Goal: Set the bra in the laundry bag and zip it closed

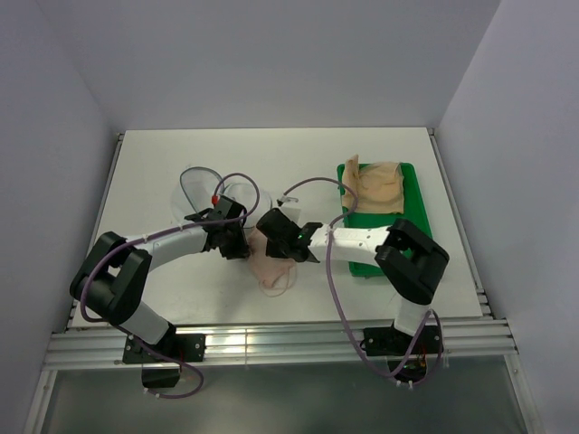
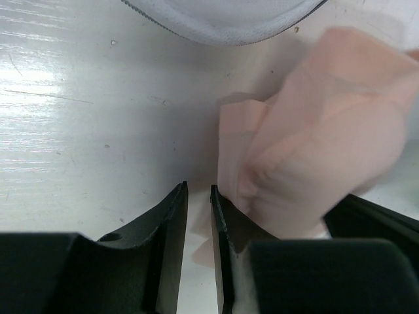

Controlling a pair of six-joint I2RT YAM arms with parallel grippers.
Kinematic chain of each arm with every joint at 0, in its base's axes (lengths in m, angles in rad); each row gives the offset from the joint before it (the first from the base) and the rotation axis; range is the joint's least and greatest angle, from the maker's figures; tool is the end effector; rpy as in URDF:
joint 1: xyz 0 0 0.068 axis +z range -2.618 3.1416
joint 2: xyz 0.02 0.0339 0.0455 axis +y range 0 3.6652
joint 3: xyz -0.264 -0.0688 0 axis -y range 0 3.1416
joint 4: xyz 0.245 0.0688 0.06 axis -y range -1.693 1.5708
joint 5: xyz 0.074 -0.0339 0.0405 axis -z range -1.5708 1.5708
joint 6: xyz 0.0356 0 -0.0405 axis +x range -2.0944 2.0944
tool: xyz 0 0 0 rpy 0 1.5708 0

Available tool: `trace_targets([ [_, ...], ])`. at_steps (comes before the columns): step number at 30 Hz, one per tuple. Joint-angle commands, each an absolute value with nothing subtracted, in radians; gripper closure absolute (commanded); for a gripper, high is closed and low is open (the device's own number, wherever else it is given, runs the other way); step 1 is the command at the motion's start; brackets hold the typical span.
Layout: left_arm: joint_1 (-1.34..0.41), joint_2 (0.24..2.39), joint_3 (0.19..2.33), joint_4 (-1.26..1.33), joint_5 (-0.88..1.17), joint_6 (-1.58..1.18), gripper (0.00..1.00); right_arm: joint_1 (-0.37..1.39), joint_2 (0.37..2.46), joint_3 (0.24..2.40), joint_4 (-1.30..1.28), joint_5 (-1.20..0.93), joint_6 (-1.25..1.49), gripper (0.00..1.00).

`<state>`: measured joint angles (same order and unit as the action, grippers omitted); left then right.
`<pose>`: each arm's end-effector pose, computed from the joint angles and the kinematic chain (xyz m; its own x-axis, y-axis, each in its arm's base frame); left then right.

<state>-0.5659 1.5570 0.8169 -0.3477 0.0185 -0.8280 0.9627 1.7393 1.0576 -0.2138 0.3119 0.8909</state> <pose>0.2433 -0.1553 0.1595 -0.9058 -0.2971 -0.3021 -0.1831 0.9175 -0.3532 0.2145 0.2890 0.1818 -0.8026 0.1425 -0.5793 -0.0754 0.9390 0.3355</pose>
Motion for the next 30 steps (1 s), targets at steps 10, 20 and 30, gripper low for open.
trace_targets([
  [10, -0.565, 1.476, 0.836, -0.38, 0.018, -0.798, 0.54, 0.982, 1.861, 1.094, -0.169, 0.261, 0.946, 0.96],
  [20, -0.537, 1.31, 0.813, -0.401, -0.015, -0.787, 0.36, 0.966, 1.833, 1.131, -0.207, 0.262, 0.923, 0.96],
  [30, -0.537, 1.403, 0.762, -0.255, 0.037, -0.779, 0.35, 0.947, 1.724, 1.157, -0.273, 0.276, 0.905, 0.95],
])
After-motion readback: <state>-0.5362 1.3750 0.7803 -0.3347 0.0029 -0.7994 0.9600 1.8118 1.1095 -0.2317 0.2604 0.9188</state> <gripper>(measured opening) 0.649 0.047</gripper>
